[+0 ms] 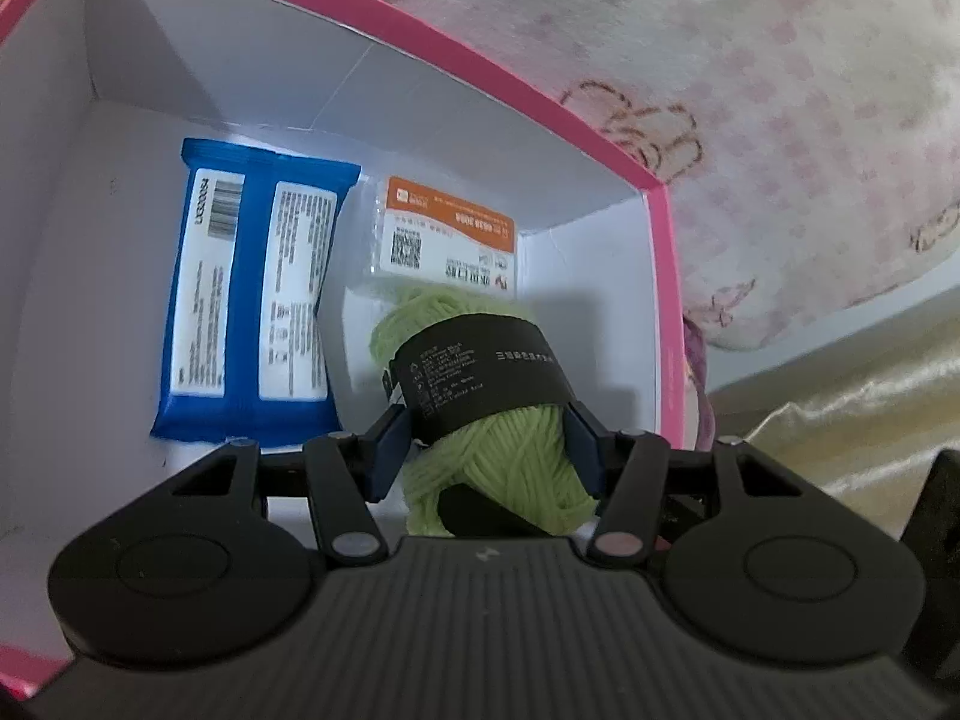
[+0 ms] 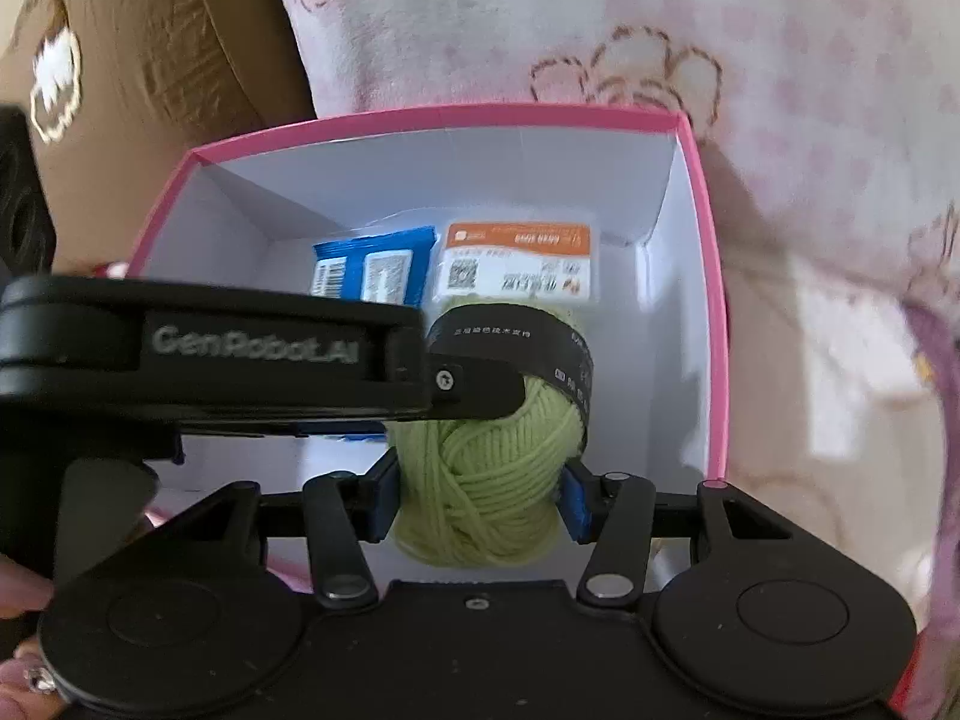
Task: Organize objects
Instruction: 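Carry the yarn ball with the right gripper into the pink box, then open the right gripper to release the yarn ball and withdraw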
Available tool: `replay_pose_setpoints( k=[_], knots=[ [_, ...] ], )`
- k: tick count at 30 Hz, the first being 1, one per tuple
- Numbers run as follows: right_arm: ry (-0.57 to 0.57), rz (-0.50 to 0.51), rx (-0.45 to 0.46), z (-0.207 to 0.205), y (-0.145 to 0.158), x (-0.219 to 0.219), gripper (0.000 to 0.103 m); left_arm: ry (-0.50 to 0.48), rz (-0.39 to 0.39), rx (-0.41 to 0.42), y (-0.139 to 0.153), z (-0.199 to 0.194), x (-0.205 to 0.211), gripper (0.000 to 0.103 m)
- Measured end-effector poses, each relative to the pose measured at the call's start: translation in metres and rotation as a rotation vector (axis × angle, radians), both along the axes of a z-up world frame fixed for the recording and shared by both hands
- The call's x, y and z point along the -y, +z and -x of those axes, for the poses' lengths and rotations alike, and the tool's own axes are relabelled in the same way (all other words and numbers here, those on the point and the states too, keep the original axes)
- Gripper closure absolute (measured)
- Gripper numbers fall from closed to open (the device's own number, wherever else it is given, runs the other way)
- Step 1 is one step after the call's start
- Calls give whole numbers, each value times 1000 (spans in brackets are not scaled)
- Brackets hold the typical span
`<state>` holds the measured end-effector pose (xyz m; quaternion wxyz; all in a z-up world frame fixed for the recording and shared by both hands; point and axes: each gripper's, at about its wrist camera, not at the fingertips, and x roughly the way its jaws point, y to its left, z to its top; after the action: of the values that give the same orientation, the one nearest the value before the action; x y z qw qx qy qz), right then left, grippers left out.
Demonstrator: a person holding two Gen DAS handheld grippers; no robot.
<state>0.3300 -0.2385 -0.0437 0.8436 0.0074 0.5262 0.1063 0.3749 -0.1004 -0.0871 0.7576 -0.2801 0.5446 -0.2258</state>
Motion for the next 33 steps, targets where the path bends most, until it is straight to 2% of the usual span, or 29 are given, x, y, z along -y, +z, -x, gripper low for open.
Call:
replay_pose_setpoints(
  k=[5,8,10,11,13,14,15,17,23,26,28,30,33],
  knots=[
    [71,113,59,0,-3,-7,39,-8,28,-30,-9,-12,-1,52],
    [96,113,86,9,3,1,37,-44,35,-41,-14,-7,5,52],
    [101,72,94,17,7,9,44,-73,36,-68,-19,-3,13,53],
    [101,64,100,20,7,12,54,-74,41,-71,-21,-2,17,54],
    [109,82,108,21,5,16,64,-70,39,-43,-21,-3,24,54],
    [108,107,118,22,3,16,73,-73,24,-20,-19,-3,28,54],
    [109,131,132,22,2,16,75,-78,8,4,-16,-4,32,55],
    [106,135,147,22,3,14,76,-86,-12,30,-12,-4,35,55],
    [98,171,198,22,-1,11,76,-90,-16,35,-12,-10,34,53],
    [70,107,238,36,2,13,76,-62,-22,30,-1,0,23,51],
    [44,50,271,50,6,16,75,-76,-67,77,13,8,17,41],
    [30,13,292,63,12,17,74,-86,-138,121,30,19,9,37],
    [36,-5,311,83,24,15,69,-106,-194,146,52,36,-3,35]
  ],
)
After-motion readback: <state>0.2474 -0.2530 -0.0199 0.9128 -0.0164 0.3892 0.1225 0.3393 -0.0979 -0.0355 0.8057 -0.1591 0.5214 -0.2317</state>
